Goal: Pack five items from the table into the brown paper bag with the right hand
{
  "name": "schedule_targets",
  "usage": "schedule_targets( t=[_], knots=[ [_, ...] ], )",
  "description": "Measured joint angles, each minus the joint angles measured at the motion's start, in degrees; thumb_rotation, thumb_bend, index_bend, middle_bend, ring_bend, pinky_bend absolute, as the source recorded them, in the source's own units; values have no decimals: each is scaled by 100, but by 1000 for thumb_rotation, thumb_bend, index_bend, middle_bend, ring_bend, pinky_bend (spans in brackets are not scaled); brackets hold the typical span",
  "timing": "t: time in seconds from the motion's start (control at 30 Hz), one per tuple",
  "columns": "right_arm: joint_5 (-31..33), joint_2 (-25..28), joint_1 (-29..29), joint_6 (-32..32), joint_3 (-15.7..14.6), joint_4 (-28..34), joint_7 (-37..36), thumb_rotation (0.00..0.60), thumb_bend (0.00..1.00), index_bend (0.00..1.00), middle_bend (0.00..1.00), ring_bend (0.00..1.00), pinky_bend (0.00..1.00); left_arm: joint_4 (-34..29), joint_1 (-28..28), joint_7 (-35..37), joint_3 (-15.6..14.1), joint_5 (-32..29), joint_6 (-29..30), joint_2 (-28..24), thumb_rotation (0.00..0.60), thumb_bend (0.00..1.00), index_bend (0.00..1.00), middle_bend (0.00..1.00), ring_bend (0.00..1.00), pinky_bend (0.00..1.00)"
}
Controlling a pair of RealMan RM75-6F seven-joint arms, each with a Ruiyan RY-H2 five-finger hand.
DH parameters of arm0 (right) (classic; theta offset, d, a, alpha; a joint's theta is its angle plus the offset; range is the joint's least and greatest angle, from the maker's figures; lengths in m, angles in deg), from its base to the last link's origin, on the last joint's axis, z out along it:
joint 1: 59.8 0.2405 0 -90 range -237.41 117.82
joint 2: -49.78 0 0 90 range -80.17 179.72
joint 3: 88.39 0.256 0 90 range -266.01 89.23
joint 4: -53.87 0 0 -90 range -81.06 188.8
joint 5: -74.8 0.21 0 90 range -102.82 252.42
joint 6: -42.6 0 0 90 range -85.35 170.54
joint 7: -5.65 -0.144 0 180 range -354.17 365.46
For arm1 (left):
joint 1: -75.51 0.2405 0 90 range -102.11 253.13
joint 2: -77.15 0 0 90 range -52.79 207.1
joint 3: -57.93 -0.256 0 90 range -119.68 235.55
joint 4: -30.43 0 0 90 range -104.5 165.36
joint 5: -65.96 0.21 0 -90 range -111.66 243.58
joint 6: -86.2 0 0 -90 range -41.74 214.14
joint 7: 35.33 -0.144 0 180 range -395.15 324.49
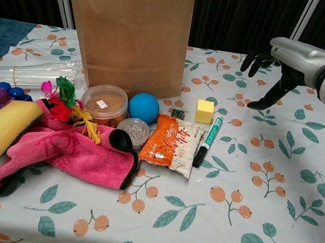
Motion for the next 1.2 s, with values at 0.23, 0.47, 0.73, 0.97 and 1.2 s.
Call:
schedule_targets(
  t=[0.23,0.47,0.73,0.97,1.2],
  knots=[
    [169,-912,280,228,223,-1129,44,600,132,313,325,211,188,52,42,75,9,-35,52,-44,600,57,111,100,62,158],
    [249,-1495,495,474,394,-1906,116,600,150,330,336,221,198,115,52,147,10,-50,45,-32,600,58,111,100,62,159],
    [517,-1803,610,750,595,-2360,259,600,165,340,344,229,210,177,55,201,31,-82,42,-15,600,57,111,100,62,158],
    [498,-1970,621,910,585,-2558,271,600,172,363,361,245,225,202,60,212,28,-79,38,-9,600,57,111,100,63,158],
    [402,-2037,591,903,586,-2614,277,600,174,371,365,249,229,210,59,235,39,-93,35,-11,600,57,111,100,62,159]
  ],
)
